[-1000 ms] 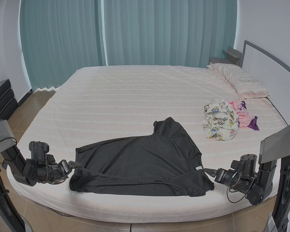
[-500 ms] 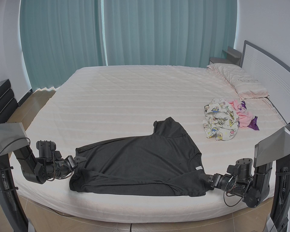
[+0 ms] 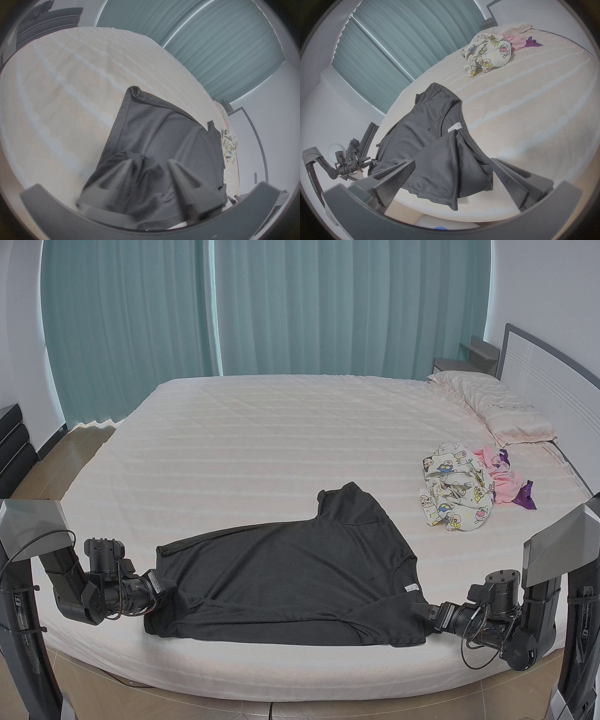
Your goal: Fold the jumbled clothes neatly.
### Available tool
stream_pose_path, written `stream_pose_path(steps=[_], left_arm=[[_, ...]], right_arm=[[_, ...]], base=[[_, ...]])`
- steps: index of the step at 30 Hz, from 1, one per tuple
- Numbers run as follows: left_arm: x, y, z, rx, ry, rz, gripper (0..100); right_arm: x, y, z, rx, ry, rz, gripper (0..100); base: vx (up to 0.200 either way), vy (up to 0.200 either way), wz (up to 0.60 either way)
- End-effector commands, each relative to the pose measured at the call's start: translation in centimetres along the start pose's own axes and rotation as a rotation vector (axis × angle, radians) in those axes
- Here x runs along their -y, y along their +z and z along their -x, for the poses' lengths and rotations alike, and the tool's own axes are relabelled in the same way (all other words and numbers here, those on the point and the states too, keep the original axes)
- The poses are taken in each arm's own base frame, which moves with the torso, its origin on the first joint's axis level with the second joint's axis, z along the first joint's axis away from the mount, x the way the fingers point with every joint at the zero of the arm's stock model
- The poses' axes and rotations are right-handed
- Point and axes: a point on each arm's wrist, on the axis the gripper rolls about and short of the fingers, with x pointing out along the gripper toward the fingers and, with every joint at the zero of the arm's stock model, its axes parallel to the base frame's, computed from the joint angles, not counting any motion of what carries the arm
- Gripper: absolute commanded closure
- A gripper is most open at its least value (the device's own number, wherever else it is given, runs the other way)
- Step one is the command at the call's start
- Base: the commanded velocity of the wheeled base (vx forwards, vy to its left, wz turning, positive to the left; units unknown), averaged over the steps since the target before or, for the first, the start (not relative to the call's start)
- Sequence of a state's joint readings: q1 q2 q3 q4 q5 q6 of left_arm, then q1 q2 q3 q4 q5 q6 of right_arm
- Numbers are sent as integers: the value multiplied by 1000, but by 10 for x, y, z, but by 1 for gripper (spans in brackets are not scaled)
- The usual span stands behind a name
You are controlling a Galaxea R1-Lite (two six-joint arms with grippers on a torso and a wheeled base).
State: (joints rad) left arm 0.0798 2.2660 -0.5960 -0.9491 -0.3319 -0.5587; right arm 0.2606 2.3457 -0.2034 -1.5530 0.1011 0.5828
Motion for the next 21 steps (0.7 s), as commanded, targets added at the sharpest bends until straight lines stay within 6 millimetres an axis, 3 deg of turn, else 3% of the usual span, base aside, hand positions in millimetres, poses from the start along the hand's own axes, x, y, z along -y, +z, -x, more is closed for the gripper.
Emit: stream_pose_path(steps=[1,6,13,21], left_arm=[[-5,-4,-3,-13,21,2,100],[-5,-6,2,1,44,3,100],[0,-1,25,38,56,11,100],[-5,4,34,61,69,27,100]], right_arm=[[-2,3,0,22,15,3,0],[-8,12,-2,63,41,5,0],[-15,27,-21,103,119,48,0],[-11,24,-51,44,122,154,0]], base=[[0,0,0],[0,0,0],[0,0,0],[0,0,0]])
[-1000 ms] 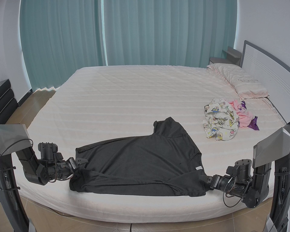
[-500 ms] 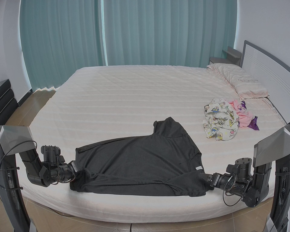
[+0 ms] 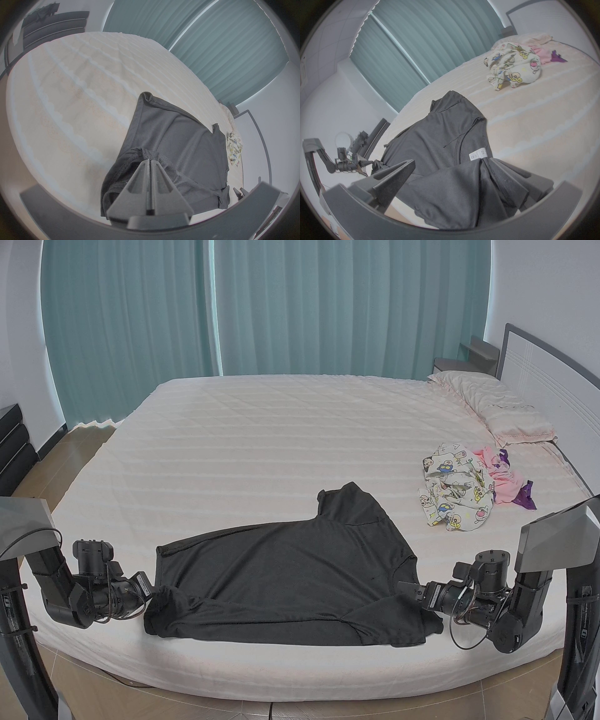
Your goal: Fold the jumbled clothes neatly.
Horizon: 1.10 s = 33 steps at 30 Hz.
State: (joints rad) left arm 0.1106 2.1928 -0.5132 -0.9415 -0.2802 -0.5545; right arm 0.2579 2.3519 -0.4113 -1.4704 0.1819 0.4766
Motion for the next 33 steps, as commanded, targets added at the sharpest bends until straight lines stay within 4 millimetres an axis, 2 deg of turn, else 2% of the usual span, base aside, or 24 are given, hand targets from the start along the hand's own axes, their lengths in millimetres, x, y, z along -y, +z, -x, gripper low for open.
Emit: stream_pose_path(steps=[1,9,19,33], left_arm=[[-1,7,12,35,2,11,100],[3,9,28,12,36,3,100],[2,9,27,9,39,5,100],[4,11,31,22,34,0,100]], right_arm=[[7,-6,-21,-25,-5,46,0],[12,-11,-35,-30,-6,111,0],[14,-8,-35,-18,-2,113,0],[14,-7,-45,-18,27,140,0]], base=[[0,0,0],[0,0,0],[0,0,0],[0,0,0]])
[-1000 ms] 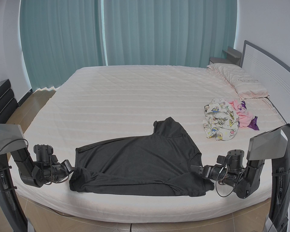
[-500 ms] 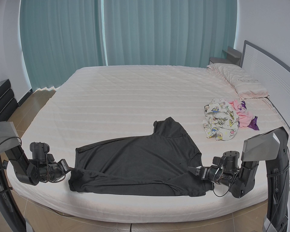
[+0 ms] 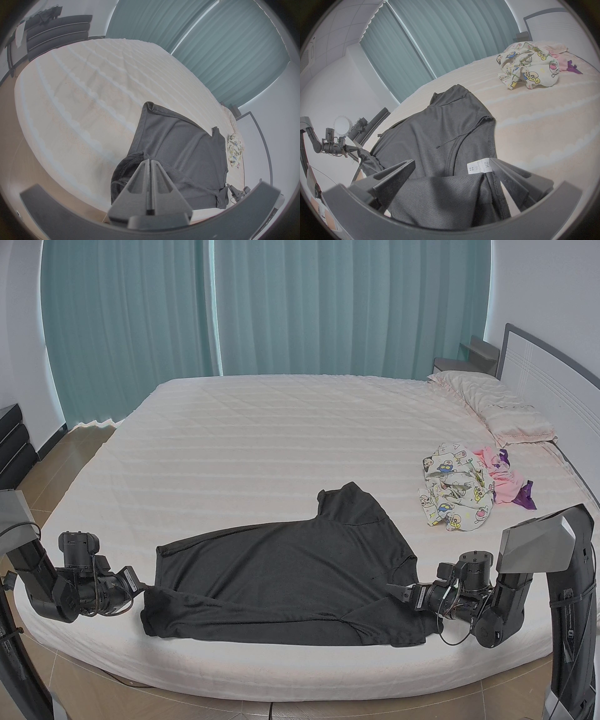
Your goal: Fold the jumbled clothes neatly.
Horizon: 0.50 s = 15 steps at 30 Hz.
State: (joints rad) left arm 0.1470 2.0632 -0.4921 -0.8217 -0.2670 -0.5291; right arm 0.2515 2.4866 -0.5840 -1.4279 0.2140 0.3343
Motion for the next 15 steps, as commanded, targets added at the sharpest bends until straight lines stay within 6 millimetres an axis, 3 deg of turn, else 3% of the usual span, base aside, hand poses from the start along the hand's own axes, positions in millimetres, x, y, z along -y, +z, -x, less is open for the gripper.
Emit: stream_pose_path(steps=[1,10,11,15], left_arm=[[1,1,1,5,-2,0,100],[1,1,1,5,-2,0,100],[1,1,1,5,-2,0,100],[-1,3,2,13,0,4,100]], right_arm=[[0,-1,-2,-4,4,2,0],[5,-11,-7,-31,-4,11,0],[5,-11,-7,-31,-4,11,100],[5,-13,-2,-41,-8,17,100]], base=[[0,0,0],[0,0,0],[0,0,0],[0,0,0]])
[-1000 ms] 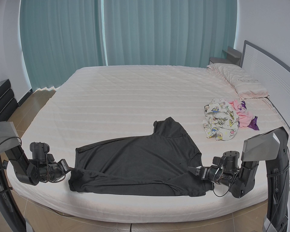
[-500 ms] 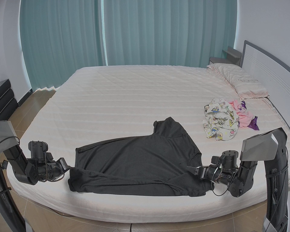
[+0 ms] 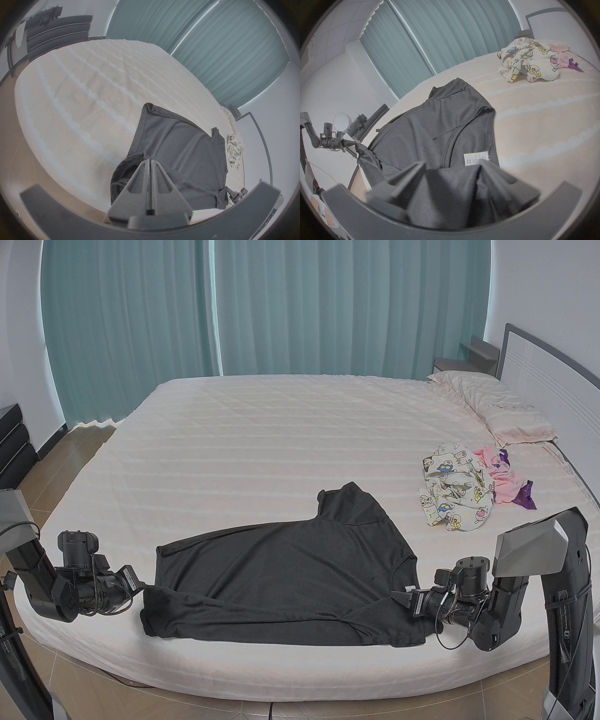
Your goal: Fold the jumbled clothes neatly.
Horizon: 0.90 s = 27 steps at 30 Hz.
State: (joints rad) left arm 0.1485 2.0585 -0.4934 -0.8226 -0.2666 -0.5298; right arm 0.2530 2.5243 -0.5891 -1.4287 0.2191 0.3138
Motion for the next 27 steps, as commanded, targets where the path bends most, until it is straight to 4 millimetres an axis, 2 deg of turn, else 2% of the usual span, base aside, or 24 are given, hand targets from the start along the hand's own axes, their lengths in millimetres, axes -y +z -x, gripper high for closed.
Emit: stream_pose_path(steps=[1,13,15,19,27], left_arm=[[-2,2,1,7,3,5,100],[1,1,11,23,0,0,100],[3,2,17,34,-3,-5,100],[6,4,24,64,4,-10,100],[3,-8,39,55,34,-3,100]], right_arm=[[1,-2,3,-7,-5,5,100],[0,5,10,85,13,21,100],[-2,13,12,112,17,21,100],[-4,18,15,125,22,19,100],[-6,30,20,167,26,23,100]], base=[[0,0,0],[0,0,0],[0,0,0],[0,0,0],[0,0,0]])
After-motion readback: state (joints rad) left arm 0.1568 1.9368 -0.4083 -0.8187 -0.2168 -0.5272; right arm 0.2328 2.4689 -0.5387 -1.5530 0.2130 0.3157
